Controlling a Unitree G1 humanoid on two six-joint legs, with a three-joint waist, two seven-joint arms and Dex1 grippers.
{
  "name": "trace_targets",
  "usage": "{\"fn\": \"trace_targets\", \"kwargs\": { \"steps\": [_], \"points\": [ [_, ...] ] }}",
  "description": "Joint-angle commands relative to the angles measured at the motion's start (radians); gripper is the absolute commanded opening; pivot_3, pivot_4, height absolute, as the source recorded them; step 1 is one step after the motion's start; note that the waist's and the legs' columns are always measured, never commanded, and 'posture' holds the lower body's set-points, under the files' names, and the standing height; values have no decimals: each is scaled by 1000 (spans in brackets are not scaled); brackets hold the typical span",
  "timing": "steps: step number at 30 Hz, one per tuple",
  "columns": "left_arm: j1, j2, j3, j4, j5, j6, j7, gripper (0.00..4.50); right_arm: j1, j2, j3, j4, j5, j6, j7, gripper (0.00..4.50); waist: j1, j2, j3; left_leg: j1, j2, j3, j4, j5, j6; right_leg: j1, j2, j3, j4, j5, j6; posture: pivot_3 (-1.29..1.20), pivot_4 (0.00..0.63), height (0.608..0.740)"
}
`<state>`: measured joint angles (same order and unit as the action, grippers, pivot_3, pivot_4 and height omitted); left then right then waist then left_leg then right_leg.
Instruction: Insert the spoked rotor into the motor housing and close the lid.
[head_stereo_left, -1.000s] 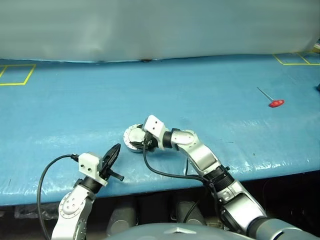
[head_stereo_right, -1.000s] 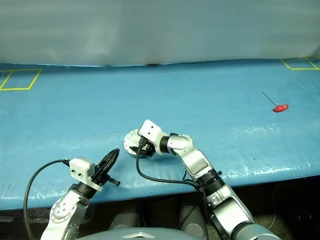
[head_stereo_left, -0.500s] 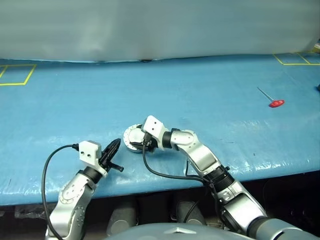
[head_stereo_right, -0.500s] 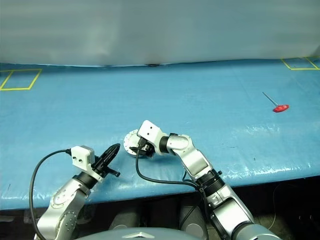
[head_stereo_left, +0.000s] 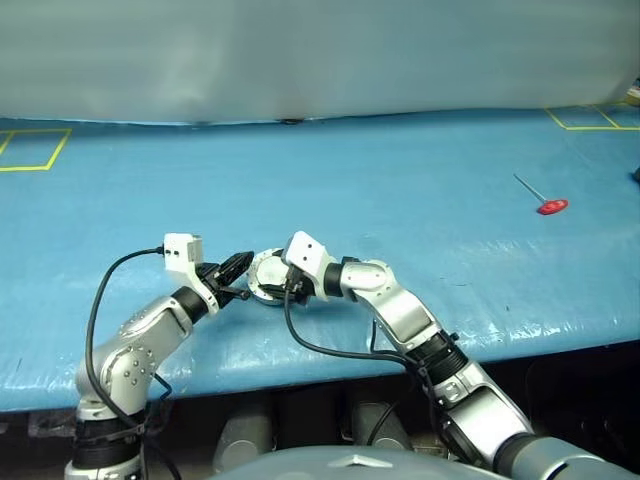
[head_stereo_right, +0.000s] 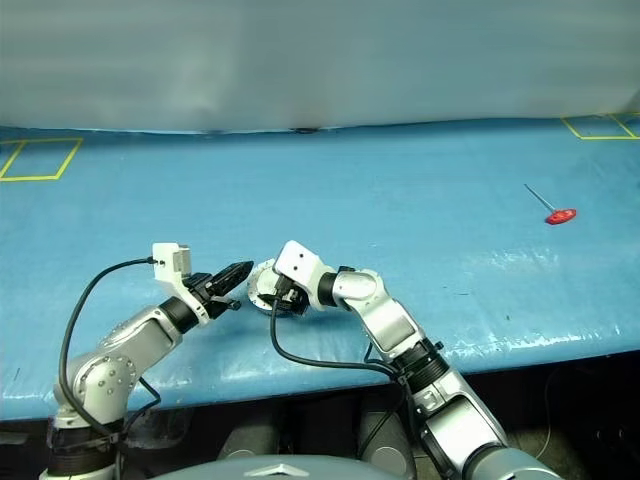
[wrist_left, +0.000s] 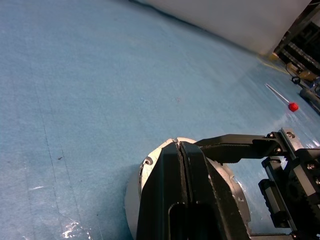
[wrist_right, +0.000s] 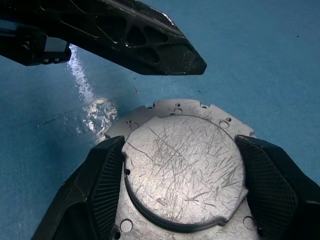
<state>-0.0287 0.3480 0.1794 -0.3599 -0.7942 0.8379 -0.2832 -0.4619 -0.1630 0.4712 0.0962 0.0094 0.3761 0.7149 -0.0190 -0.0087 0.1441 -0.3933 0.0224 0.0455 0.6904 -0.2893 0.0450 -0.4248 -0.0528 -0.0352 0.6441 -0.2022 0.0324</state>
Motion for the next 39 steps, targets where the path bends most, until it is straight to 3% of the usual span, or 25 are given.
{"fn": "trace_targets", "kwargs": {
  "steps": [1,14,24,28,39],
  "points": [
    [-29,22,-5,16,2,44,2,0,19,-7,18,12,-24,16,-3,3182,-1,0,0,0,0,0,0,0,0,0,0,0,0,0,0,0,150,740],
    [-35,90,-71,23,33,144,-43,0,21,-6,17,10,-23,13,-5,3182,0,0,0,0,0,-1,-1,1,-2,0,0,0,0,-2,-3,0,150,740],
    [-40,57,-116,29,52,155,-43,0,36,-19,5,-4,-3,45,18,3182,7,1,-1,1,-1,-2,-1,1,-2,1,-1,0,0,-2,-4,0,150,740],
    [-44,33,-130,36,64,151,-42,0,49,-35,-7,-28,10,66,30,4461,12,1,-2,1,-3,-2,-1,1,-1,1,-4,0,-1,-2,-4,0,150,740],
    [-42,32,-126,41,91,149,-65,0,100,-108,-88,-148,63,152,31,4461,19,2,-2,1,-9,-6,-1,1,3,5,-9,-3,-3,-2,-1,0,150,740]
  ]
}}
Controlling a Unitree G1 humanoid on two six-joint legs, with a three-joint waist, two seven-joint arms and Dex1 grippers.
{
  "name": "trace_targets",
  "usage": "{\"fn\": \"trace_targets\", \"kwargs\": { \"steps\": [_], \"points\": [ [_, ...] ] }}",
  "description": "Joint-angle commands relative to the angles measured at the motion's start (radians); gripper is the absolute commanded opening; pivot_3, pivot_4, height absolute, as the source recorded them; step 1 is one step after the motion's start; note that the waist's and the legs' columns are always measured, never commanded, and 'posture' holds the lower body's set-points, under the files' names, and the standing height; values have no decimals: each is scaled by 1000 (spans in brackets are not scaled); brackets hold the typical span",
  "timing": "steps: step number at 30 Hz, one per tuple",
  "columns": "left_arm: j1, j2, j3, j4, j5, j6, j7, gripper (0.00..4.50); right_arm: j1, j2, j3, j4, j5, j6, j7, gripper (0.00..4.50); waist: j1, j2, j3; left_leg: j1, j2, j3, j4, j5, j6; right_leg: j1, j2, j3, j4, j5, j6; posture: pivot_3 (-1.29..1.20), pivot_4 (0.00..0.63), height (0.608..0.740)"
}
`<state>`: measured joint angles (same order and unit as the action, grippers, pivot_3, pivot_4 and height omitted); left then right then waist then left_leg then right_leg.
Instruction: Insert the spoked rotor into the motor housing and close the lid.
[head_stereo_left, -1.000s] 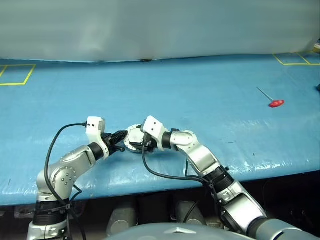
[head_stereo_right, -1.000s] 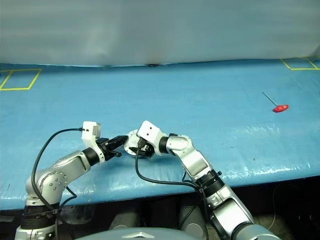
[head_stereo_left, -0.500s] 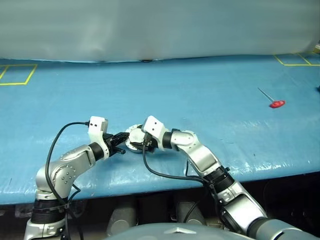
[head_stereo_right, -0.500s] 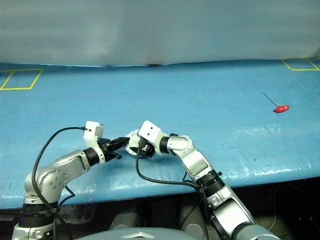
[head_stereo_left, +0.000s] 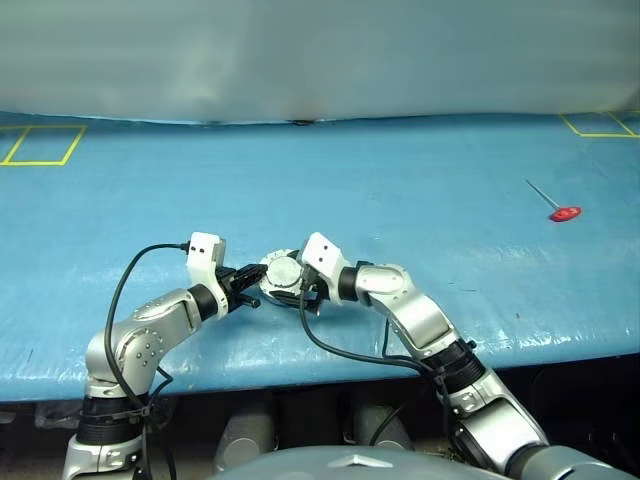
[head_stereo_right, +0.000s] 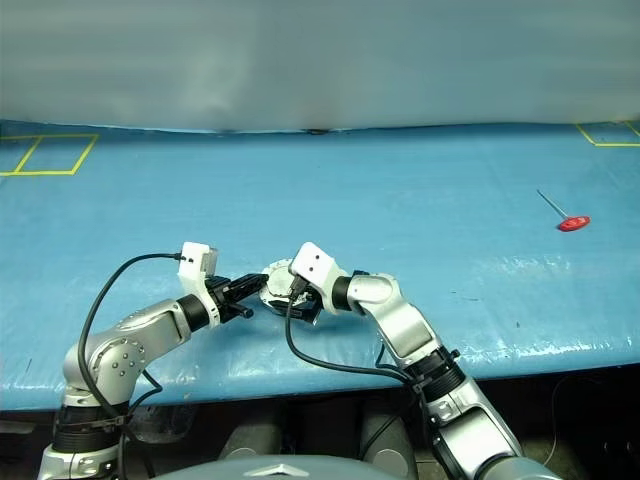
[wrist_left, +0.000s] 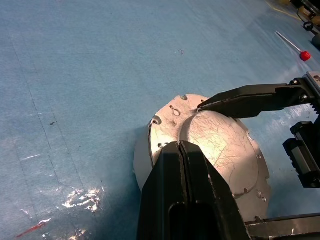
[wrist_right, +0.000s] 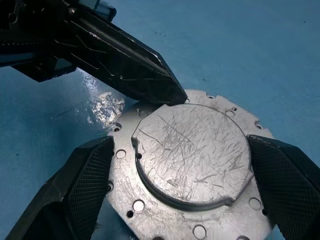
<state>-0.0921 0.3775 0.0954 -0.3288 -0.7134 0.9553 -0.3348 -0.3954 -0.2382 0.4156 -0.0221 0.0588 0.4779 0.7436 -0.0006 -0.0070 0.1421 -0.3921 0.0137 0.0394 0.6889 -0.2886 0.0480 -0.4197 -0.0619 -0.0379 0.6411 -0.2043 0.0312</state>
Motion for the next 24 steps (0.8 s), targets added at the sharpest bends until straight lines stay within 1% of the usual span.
{"fn": "trace_targets", "kwargs": {
  "steps": [1,10,15,18,20,22,24],
  "points": [
    [23,3,-41,10,12,31,-15,0,42,-42,-41,-45,20,60,1,4461,1,0,0,0,0,-1,0,0,0,1,0,0,0,0,0,0,150,740],
    [29,1,-55,15,28,26,-28,0,142,-135,-121,-238,125,183,22,4461,6,0,0,0,-1,-5,0,0,0,3,0,-3,-1,-1,1,0,150,740],
    [30,3,-58,17,35,23,-38,0,190,-178,-212,-347,269,312,59,4461,9,1,1,-1,-1,-6,0,-1,1,3,-1,-3,-3,-1,1,0,150,740],
    [29,2,-59,18,44,21,-45,0,209,-127,-294,-360,364,406,5,4461,12,1,1,-1,-1,-7,-1,-1,1,4,0,-4,-4,-1,1,0,150,740],
    [29,1,-59,19,48,20,-48,0,211,-82,-337,-352,393,457,-56,4461,14,1,1,-1,-1,-7,-2,-1,1,4,0,-4,-5,-1,1,0,150,740],
    [29,-1,-61,20,54,18,-49,0,205,41,-437,-302,448,547,-180,4461,14,0,0,-1,-1,-7,-2,-1,1,4,0,-3,-6,-1,1,0,150,740],
    [29,-3,-61,20,56,16,-51,0,202,129,-496,-279,485,613,-258,4461,17,1,1,-1,-1,-7,-4,0,0,4,0,-3,-6,-1,1,0,150,740]
  ]
}}
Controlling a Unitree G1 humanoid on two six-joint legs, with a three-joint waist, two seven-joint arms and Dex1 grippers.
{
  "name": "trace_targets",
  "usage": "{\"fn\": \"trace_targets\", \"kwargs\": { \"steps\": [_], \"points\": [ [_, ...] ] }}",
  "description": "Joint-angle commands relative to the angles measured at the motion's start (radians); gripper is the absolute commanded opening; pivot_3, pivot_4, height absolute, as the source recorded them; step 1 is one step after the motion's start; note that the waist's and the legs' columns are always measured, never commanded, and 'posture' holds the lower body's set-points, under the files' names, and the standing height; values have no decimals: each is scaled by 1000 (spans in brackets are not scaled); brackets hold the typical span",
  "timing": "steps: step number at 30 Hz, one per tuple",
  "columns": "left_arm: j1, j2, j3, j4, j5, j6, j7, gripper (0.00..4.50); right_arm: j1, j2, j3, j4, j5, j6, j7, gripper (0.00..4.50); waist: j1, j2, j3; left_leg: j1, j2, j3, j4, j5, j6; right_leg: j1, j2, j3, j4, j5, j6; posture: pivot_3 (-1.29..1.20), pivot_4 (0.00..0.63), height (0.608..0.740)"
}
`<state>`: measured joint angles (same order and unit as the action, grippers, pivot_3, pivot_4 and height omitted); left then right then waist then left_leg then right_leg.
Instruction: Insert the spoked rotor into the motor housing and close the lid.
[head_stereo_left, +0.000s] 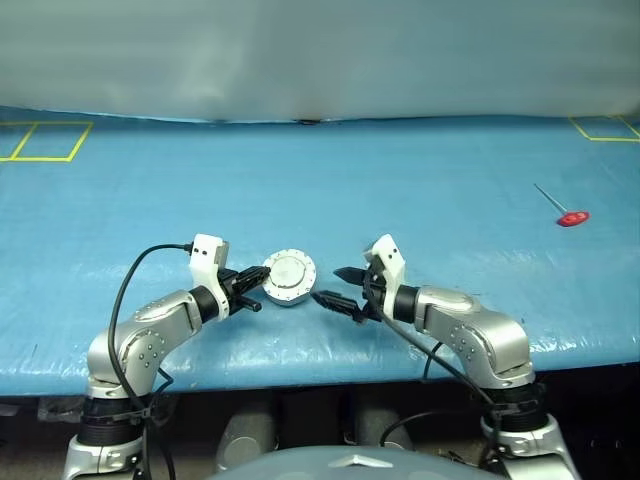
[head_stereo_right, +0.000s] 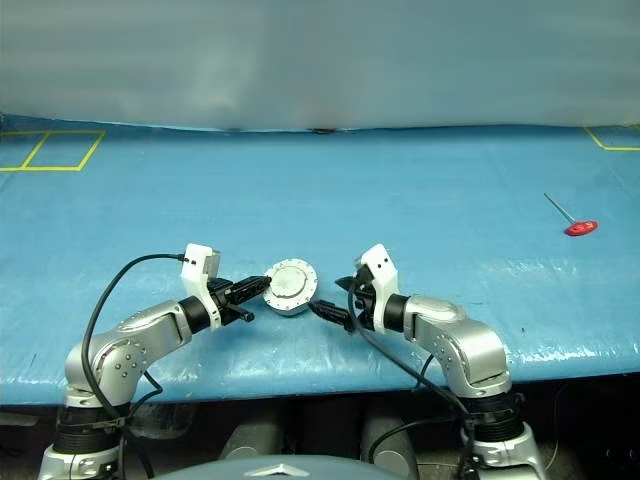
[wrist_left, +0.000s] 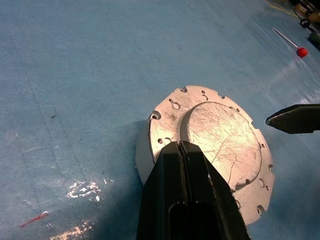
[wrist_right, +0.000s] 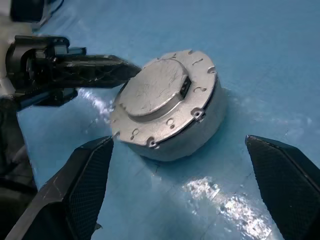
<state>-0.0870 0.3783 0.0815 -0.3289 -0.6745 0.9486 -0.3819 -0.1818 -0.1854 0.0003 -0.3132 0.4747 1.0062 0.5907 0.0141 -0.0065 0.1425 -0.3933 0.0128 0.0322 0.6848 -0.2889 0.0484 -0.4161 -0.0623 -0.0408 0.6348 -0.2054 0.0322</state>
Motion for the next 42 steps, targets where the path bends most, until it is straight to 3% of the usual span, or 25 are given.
{"fn": "trace_targets", "kwargs": {
  "steps": [1,6,20,31,42],
  "points": [
    [26,-5,-48,19,19,22,-3,0,-13,119,-103,19,82,115,-144,4461,3,1,0,0,0,0,0,0,0,0,0,0,0,0,0,0,150,740],
    [34,-8,-47,15,25,18,0,0,-35,258,-184,37,160,214,-249,4461,3,3,1,-1,-1,-1,-2,0,0,0,-1,0,-3,0,0,0,150,740],
    [45,-2,-50,2,32,17,-2,0,-50,370,-289,113,372,401,-388,4461,-2,4,1,0,-2,0,-2,-1,2,2,0,-1,-6,1,3,0,150,740],
    [51,-4,-56,0,47,14,-11,0,-93,466,-346,236,497,373,-533,4461,-11,7,-1,0,-2,0,-2,-1,2,2,1,-1,-6,2,3,0,150,740],
    [58,-8,-56,-4,54,12,-10,0,-78,454,-308,262,622,385,-598,4461,-11,8,-1,-1,-2,0,-3,-1,3,2,0,0,-7,2,4,0,150,740]
  ]
}}
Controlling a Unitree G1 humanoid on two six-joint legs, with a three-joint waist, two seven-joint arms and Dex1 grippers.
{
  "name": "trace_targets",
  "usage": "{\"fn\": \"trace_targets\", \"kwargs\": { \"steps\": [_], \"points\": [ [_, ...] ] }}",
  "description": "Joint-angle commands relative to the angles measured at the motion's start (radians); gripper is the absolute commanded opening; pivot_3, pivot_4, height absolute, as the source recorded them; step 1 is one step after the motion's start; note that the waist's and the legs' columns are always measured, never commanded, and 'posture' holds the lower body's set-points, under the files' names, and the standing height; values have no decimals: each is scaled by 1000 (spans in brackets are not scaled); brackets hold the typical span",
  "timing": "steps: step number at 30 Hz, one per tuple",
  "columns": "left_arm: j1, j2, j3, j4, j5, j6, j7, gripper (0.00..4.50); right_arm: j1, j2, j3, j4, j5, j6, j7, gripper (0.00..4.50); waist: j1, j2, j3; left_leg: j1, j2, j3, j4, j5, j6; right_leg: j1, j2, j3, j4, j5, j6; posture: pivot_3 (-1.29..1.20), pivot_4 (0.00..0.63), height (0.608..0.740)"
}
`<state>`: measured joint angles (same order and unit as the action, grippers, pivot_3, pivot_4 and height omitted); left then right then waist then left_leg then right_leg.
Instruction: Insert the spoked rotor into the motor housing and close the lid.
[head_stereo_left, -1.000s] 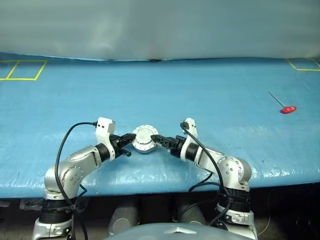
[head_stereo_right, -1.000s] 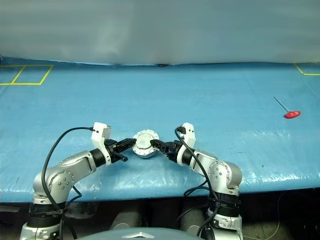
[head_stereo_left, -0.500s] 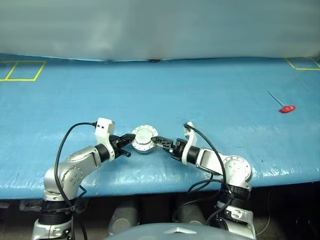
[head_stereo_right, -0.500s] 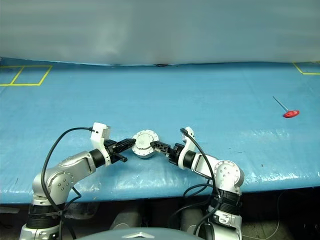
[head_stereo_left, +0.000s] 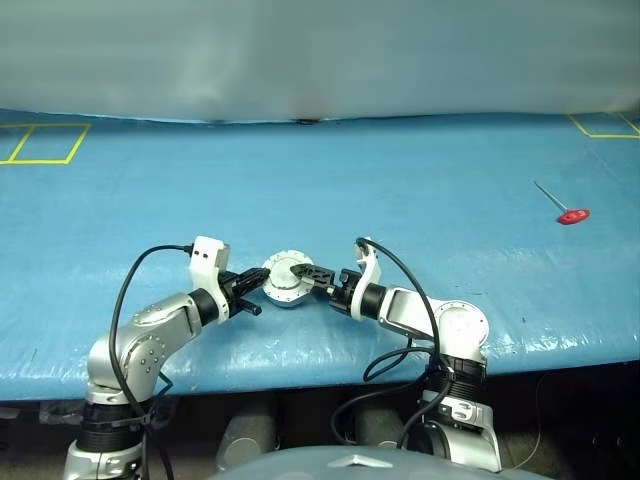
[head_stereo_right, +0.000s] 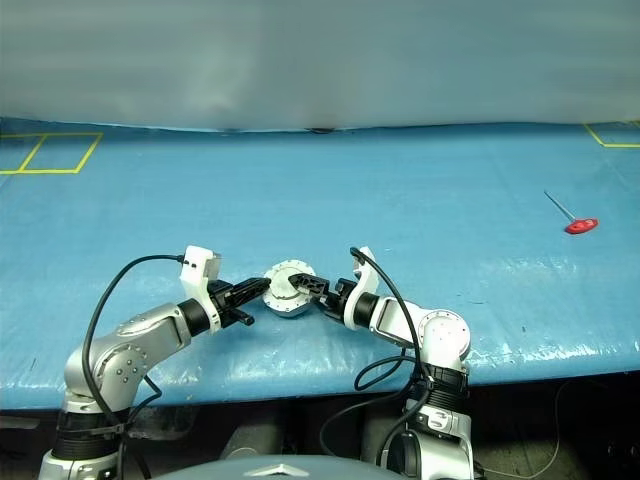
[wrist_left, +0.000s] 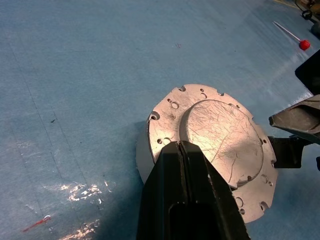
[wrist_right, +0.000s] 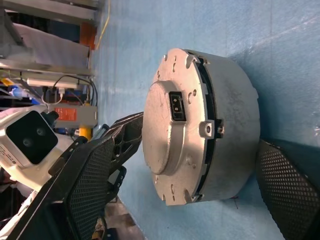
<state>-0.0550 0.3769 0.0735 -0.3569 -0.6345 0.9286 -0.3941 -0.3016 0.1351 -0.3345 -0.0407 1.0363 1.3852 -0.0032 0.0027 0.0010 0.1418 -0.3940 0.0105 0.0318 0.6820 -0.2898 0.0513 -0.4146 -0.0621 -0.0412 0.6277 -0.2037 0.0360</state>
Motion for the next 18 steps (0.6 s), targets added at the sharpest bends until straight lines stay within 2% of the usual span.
{"fn": "trace_targets", "kwargs": {
  "steps": [1,8,18],
  "points": [
    [27,-8,-48,24,14,31,3,0,45,133,20,-9,79,7,-9,4461,0,0,0,0,0,0,0,0,0,0,0,0,0,0,0,0,150,740],
    [25,-17,-55,36,21,24,0,0,57,117,-10,15,205,0,-38,4461,-1,0,0,-1,0,0,0,0,0,0,0,0,0,0,0,0,150,740],
    [33,-25,-49,36,39,24,-9,0,89,53,64,16,208,41,-53,1338,-3,0,0,-1,0,0,0,-1,2,0,-1,0,-1,-1,1,0,150,740]
  ]
}}
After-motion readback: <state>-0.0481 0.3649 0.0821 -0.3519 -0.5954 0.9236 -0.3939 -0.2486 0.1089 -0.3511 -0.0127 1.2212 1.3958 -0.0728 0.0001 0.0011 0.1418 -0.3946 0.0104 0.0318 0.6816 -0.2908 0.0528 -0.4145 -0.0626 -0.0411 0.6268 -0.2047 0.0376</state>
